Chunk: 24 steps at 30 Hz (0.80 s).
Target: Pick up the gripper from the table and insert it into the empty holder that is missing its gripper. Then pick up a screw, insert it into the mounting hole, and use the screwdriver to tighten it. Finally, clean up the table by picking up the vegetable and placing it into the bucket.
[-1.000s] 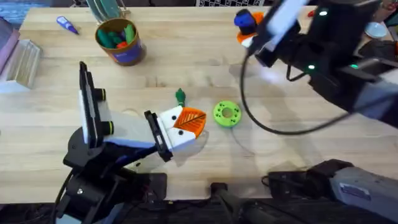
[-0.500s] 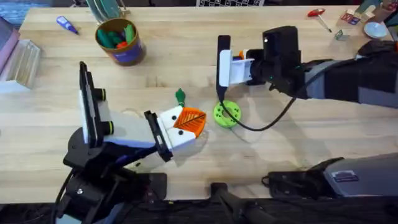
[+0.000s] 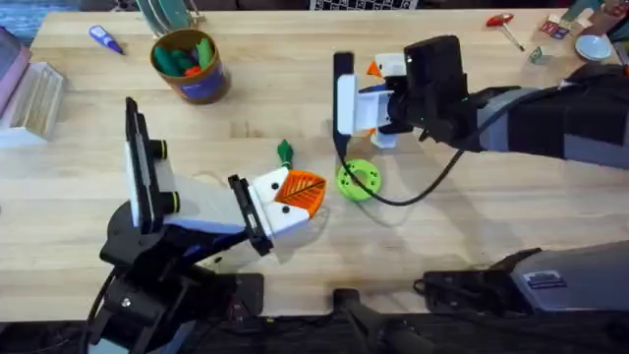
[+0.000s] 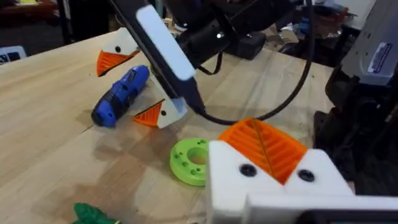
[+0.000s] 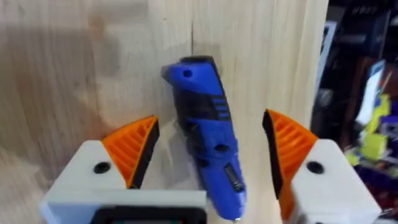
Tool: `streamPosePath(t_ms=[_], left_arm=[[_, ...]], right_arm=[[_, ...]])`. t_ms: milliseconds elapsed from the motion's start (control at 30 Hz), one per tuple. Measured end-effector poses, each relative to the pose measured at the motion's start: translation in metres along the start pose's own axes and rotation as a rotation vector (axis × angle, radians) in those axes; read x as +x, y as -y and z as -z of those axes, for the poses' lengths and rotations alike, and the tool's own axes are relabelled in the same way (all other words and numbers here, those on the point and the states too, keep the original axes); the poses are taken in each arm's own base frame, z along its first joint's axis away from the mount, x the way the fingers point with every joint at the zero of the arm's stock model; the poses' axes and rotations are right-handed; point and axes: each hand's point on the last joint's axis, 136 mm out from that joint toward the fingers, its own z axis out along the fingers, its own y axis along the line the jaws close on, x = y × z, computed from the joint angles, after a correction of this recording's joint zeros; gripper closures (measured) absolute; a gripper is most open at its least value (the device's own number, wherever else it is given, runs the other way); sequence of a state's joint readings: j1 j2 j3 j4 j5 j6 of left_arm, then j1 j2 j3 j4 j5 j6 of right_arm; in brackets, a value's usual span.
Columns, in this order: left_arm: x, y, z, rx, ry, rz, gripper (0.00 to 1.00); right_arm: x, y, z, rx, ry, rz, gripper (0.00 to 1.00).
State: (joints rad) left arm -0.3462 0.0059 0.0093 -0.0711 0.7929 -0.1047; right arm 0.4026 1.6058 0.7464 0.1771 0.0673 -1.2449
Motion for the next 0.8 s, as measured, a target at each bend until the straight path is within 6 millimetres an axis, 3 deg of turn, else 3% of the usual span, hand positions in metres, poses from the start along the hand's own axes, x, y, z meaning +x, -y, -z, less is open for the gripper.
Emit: streamPosePath(t_ms=[200,367,400,567,800], left_arm=[[0.0,0.0,0.0,0.0,0.0,-0.004,0.942],[0.0,0.0,0.0,0.0,0.0,-0.004,0.16],[0.0,0.0,0.0,0.0,0.0,-0.002,0.053],[0.0,0.0,0.0,0.0,0.0,-0.003,0.015],[-0.003,-0.001,0.0,-0.004,0.011,-0.013,0.014]], right_arm=[[0.003,-0.003,0.003,-0.009,-0.018,-0.301,0.009],[0.007,0.003,0.02,0.016,-0.039,-0.514,0.01],[0.006,0.008,0.026,0.032,-0.032,-0.543,0.011],[-0.001,0.037,0.062,0.123,0.028,-0.656,0.01],[-0.009,0.062,0.1,0.209,0.108,-0.748,0.01]])
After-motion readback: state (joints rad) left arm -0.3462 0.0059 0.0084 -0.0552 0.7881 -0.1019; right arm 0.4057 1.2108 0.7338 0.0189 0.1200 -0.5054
